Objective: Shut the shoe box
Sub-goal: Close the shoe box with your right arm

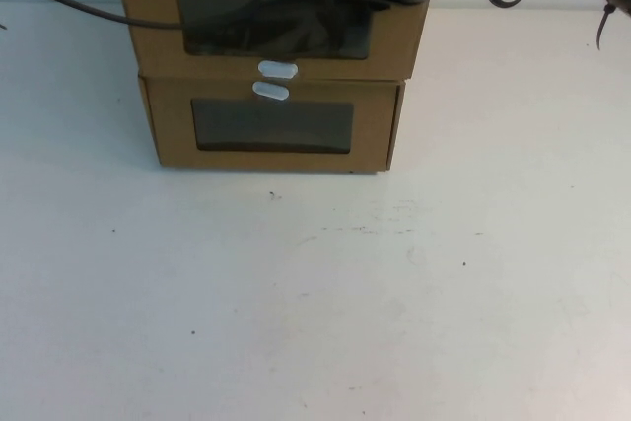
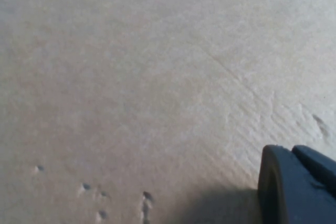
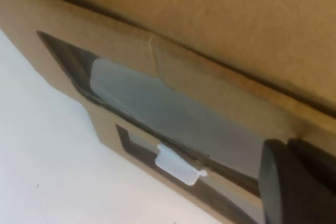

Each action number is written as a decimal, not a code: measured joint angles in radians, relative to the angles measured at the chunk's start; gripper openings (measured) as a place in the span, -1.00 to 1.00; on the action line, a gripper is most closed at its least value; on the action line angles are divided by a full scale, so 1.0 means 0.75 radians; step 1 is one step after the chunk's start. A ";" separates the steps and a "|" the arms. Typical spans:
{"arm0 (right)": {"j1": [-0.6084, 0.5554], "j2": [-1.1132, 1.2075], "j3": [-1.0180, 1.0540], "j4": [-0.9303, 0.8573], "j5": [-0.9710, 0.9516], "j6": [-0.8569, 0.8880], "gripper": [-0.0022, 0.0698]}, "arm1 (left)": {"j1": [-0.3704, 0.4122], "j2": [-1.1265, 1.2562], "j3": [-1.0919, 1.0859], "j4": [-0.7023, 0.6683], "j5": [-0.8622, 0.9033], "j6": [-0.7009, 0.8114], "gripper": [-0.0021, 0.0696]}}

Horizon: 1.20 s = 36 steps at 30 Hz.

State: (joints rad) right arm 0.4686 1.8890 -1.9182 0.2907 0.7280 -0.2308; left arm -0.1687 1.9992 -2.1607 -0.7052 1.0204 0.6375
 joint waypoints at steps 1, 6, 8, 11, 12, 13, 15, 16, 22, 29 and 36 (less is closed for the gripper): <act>0.000 0.010 0.000 0.000 -0.015 0.001 -0.98 | 0.000 0.000 0.000 0.000 0.000 0.000 -0.95; 0.000 0.040 -0.005 -0.006 -0.088 0.003 -0.98 | 0.000 0.000 0.000 0.000 0.000 0.000 -0.95; 0.000 0.053 -0.008 -0.006 -0.111 0.003 -0.98 | 0.000 0.000 0.000 -0.002 0.000 0.000 -0.95; 0.000 0.068 -0.010 -0.009 -0.135 0.003 -0.98 | 0.000 0.000 0.000 -0.006 0.003 0.000 -0.95; 0.000 0.071 -0.010 -0.007 -0.131 0.003 -0.98 | 0.000 0.000 0.000 -0.006 0.003 0.000 -0.95; 0.000 0.073 -0.011 0.001 -0.125 0.003 -0.98 | 0.000 0.000 0.000 -0.008 0.005 0.000 -0.95; 0.003 0.070 -0.011 0.001 -0.111 0.003 -0.98 | 0.000 -0.003 0.000 -0.009 0.010 0.000 -0.95; 0.003 0.067 -0.011 0.001 -0.101 0.003 -0.98 | 0.000 -0.003 0.000 -0.009 0.012 0.000 -0.95; 0.022 -0.036 -0.011 0.001 0.011 -0.005 -0.98 | 0.000 -0.028 -0.026 0.003 0.031 0.000 -0.95; 0.029 -0.196 -0.011 -0.005 0.257 -0.002 -0.98 | 0.000 -0.121 -0.076 0.005 0.073 -0.034 -0.95; 0.029 -0.329 -0.013 -0.035 0.506 0.075 -0.98 | -0.001 -0.197 -0.062 0.132 0.195 -0.070 -0.95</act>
State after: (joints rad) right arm 0.4904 1.6423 -1.9279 0.2641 1.1072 -0.1744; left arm -0.1693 1.8518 -2.2074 -0.6060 1.1665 0.5848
